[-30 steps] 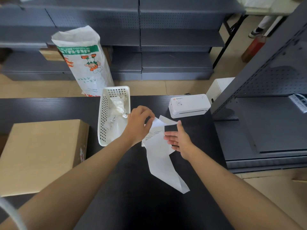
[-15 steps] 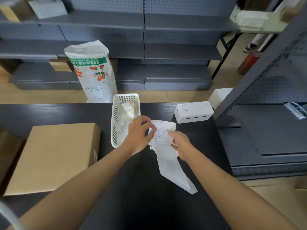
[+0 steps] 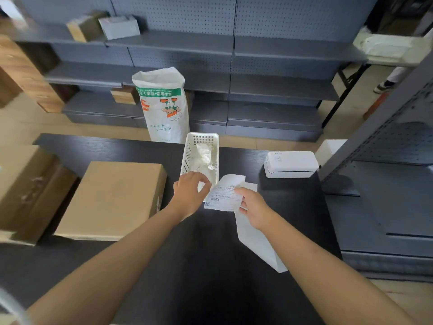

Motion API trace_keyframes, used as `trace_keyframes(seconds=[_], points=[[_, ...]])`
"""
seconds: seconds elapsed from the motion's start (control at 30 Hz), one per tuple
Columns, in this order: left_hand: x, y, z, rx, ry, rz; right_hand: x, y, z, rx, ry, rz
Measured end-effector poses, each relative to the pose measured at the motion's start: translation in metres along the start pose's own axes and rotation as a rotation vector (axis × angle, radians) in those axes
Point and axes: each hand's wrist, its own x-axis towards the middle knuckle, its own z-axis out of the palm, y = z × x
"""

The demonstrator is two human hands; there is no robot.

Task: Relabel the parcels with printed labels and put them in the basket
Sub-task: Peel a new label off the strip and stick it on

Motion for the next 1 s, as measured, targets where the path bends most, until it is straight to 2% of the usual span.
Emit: trace_keyframes(seconds=[0.23, 0.37, 0.63, 0.83, 1.0], points=[[-0.012, -0.031, -0.023, 0.018, 0.007, 0.000, -0.004, 0.005, 0.039, 0.011, 0.038, 0.006], [-0.010, -0.061, -0.043, 0.012, -0.044, 0.024, -0.002, 0.007, 0.072, 0.003, 0.060, 0.007], [0.001, -0.154, -0.120, -0.037, -0.082, 0.031, 0.000, 0.021, 0.190, 0.044, 0.092, -0.009], [-0.002, -0.225, -0.178, -0.101, -0.125, -0.058, 0.003, 0.039, 0.282, 0.005, 0.037, 0.023], [0.001, -0.255, -0.193, -0.172, -0.134, -0.176, 0.010, 0.046, 0.314, -0.059, 0.002, -0.004]])
